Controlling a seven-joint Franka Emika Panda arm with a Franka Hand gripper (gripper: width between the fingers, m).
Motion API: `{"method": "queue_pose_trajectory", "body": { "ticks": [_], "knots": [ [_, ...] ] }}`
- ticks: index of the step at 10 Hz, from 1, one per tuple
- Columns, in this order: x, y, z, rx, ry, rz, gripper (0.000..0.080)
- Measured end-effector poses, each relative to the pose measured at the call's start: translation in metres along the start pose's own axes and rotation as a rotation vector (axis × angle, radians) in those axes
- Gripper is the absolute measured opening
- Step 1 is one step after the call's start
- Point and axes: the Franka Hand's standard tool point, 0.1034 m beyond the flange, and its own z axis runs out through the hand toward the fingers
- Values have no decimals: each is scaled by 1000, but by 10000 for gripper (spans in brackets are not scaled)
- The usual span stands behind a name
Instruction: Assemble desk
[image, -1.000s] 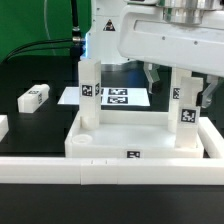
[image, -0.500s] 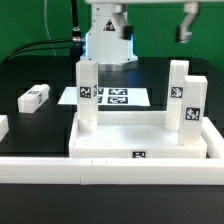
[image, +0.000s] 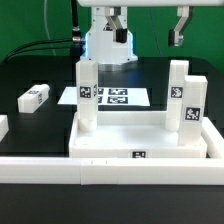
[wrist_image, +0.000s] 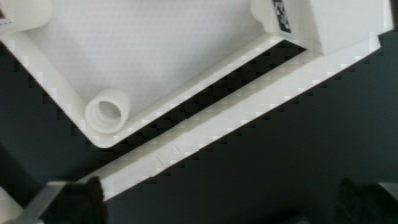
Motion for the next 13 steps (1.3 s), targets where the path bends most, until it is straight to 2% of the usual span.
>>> {"method": "queue_pose_trajectory", "body": {
  "ticks": [2,3,4,6,10,11,12,13],
  "knots": [
    [2,4,1,0,0,-18,649],
    [12,27,7,15,17,-120,649],
    [26,59,13,-1,21,-140,649],
    [49,105,29,-20,21,-188,649],
    [50,104,32,-17,8,-180,649],
    [51,110,34,-18,16,-187,649],
    [48,145,49,-31,52,-186,649],
    [40,173,62,-48,50,-186,649]
  ]
}}
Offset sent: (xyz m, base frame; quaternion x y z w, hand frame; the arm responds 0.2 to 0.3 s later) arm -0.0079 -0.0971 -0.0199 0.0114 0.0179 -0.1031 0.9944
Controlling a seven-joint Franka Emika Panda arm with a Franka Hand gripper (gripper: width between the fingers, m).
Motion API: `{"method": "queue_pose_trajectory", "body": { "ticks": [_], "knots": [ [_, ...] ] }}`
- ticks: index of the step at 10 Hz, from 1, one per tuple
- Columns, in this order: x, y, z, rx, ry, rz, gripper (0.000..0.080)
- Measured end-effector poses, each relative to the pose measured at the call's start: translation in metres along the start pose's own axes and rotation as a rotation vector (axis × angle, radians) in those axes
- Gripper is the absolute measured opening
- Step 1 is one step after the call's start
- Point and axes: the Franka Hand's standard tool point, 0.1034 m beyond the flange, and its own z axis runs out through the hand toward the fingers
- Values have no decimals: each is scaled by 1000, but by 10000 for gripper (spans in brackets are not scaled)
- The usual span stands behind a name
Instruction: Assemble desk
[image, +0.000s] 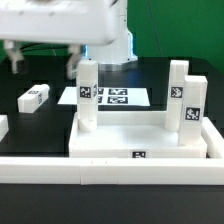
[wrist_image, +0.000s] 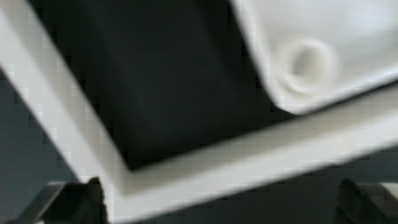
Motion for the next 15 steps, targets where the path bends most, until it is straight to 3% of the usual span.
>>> {"method": "queue_pose_trajectory", "body": {
  "ticks": [1,3,6,7,8,9,10,12,14,15],
  "knots": [
    [-7,16,9,-8,-6,18,649],
    [-2,4,6,-6,42,6,649],
    [-3,7,7,-9,41,10,649],
    [-15,26,11,8,34,73,649],
    [-25,61,14,14,14,68,649],
    [-36,92,24,-1,36,89,649],
    [-52,97,33,0,8,103,649],
    [-48,93,31,9,-5,100,649],
    [-58,87,34,60,-144,92,649],
    [-59,91,38,69,-172,76,649]
  ]
}}
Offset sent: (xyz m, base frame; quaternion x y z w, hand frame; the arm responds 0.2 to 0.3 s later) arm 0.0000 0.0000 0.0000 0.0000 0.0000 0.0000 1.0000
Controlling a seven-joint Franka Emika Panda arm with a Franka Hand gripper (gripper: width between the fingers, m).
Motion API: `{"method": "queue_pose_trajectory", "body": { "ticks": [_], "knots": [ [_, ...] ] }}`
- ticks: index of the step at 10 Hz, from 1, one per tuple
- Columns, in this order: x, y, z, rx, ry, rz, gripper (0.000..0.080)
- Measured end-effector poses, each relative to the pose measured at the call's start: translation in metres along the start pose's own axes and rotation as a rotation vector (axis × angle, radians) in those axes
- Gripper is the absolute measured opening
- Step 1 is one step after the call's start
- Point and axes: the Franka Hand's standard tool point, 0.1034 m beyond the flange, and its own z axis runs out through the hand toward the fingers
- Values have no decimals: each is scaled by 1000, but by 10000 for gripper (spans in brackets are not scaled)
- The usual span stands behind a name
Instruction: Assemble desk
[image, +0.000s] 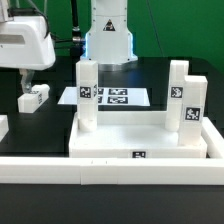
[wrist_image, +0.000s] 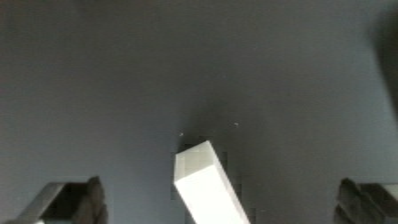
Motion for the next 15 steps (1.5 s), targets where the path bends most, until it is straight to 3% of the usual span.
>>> {"method": "queue_pose_trajectory", "body": {
  "ticks": [2,3,7,8,9,10,14,15],
  "knots": [
    [-15,-1,11,14,-84,14,649],
    [-27,0,16,35,-173,26,649],
    [-28,-2,19,79,-398,24,649],
    [-33,0,20,71,-466,3,649],
    [-33,7,23,13,-525,-66,649],
    [-36,10,26,-20,-609,-129,649],
    [-46,10,32,-17,-874,-116,649],
    [-46,11,37,-33,-899,-109,649]
  ]
}}
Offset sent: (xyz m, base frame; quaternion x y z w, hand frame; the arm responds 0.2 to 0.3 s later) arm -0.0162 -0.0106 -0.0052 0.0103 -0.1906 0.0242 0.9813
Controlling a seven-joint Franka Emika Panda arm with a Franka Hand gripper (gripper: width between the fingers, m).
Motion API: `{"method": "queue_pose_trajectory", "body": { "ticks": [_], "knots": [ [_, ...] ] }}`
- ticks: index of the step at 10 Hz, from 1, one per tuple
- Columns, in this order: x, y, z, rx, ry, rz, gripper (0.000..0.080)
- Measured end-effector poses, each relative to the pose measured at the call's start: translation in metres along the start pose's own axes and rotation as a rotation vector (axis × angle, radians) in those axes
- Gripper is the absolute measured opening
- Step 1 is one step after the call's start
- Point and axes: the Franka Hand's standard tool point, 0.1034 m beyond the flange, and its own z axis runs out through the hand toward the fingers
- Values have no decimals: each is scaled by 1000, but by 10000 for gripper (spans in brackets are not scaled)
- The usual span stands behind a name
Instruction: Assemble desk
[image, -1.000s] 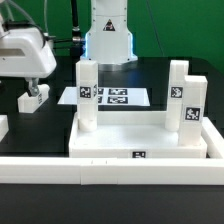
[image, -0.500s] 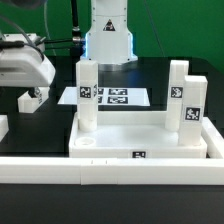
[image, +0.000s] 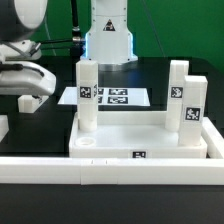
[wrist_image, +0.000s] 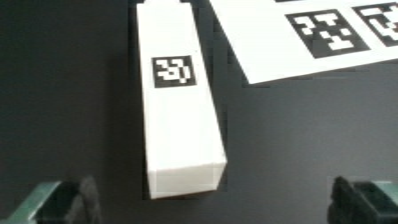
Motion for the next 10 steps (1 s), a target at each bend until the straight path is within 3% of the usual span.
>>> {"method": "queue_pose_trajectory", "body": {
  "ticks": [1,5,7,10],
  "knots": [
    [-1,0,9,-48,-29,30,649],
    [0,1,9,-55,-24,13,649],
    [1,-2,28,-88,-2,13,649],
    [-9,7,53,-63,-29,35,649]
  ]
}}
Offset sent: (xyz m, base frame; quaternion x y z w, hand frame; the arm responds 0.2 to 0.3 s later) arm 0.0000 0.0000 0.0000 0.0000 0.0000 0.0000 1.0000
